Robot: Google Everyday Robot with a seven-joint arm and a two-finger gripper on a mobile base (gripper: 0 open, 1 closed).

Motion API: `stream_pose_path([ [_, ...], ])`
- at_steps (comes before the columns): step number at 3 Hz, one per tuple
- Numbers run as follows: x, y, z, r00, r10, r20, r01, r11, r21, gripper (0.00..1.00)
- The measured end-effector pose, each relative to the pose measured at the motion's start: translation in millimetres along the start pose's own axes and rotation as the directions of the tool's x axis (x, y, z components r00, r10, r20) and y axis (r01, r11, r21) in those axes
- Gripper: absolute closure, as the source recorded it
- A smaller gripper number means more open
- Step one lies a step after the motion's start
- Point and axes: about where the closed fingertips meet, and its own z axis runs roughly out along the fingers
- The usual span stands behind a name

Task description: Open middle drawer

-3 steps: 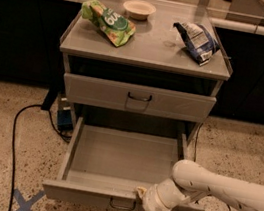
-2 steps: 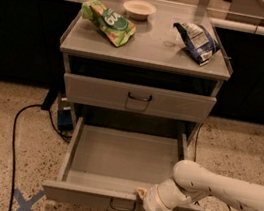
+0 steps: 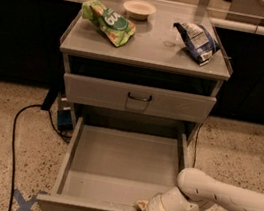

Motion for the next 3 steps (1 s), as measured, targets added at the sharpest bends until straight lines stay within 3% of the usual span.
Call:
stream_pose_path([
  [2, 2.2, 17.4, 2.7, 0.987, 0.159, -0.001, -0.159, 0.9866, -0.037, 0.00],
  [3, 2.2, 17.4, 2.7, 0.987, 0.159, -0.001, -0.159, 0.9866, -0.037, 0.00],
])
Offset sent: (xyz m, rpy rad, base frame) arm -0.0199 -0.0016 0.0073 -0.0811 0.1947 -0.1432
